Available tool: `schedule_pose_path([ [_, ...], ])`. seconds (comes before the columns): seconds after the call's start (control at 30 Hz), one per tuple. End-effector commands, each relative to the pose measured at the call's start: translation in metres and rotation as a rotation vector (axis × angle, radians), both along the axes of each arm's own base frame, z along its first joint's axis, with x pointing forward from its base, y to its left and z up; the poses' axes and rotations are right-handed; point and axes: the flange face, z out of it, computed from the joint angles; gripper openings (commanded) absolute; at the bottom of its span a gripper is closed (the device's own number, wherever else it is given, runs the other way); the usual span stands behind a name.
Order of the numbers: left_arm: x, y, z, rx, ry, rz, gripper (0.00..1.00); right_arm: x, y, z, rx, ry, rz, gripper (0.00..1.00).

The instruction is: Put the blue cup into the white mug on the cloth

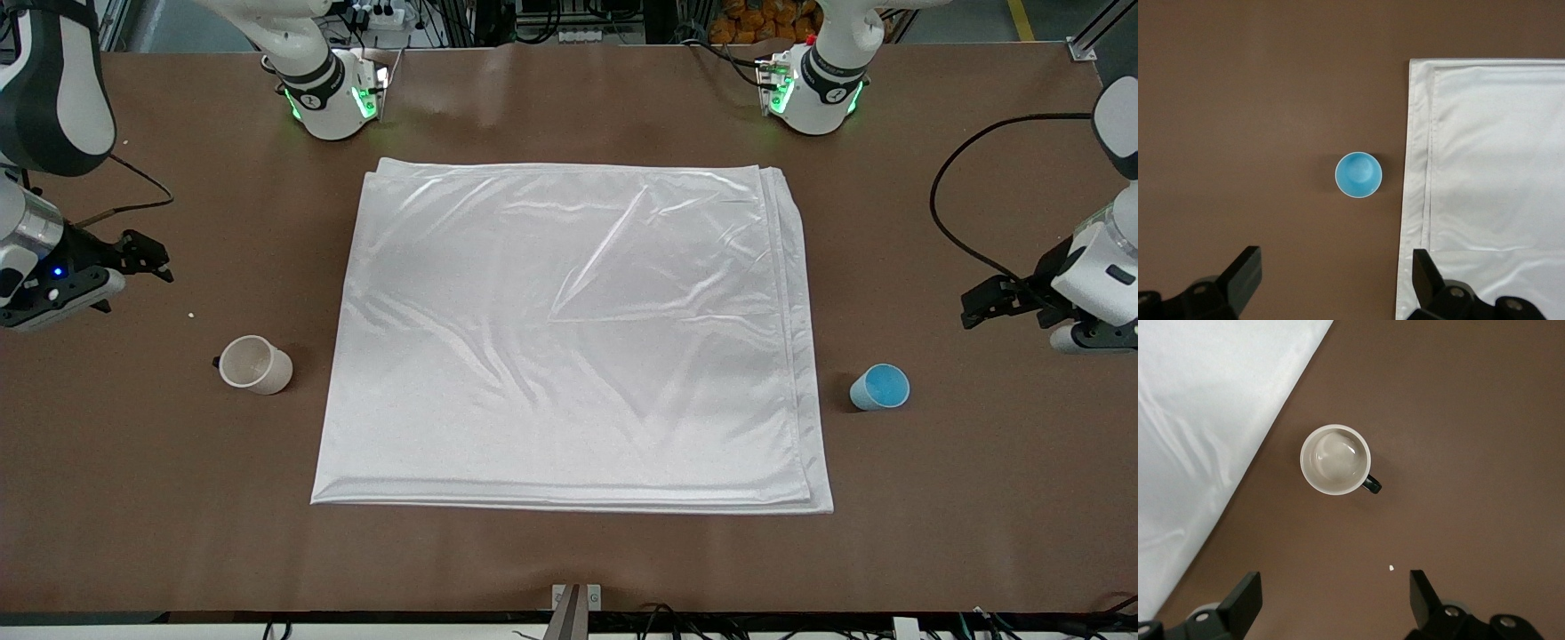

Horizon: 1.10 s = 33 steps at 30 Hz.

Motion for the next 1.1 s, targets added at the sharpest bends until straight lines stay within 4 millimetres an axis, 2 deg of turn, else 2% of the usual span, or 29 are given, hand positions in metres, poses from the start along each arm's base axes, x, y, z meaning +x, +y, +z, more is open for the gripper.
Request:
schedule_pose_path([
  [0.0, -0.004, 0.008, -0.03, 0.04, -0.019, -0.027, 1.0, -0.015, -0.006, -0.028, 0.017, -0.016, 0.175, 0.98],
  [0.27, -0.005, 0.004, -0.067, 0.059, -0.036, -0.048, 1.0, -0.021, -0.01, -0.072, 0.018, -0.05, 0.35, 0.99],
  [0.53, 0.002, 0.008, -0.1, 0.058, -0.016, -0.044, 1.0, -0.01, -0.012, -0.114, 0.021, -0.03, 0.513, 1.0],
  [0.73, 0.013, 0.017, -0.128, 0.057, -0.018, -0.034, 1.0, 0.005, -0.016, -0.131, 0.002, -0.055, 0.634, 1.0],
  [1.07, 0.02, 0.017, -0.161, 0.032, 0.024, -0.013, 1.0, 0.023, -0.019, -0.157, 0.013, -0.03, 0.672, 1.0],
])
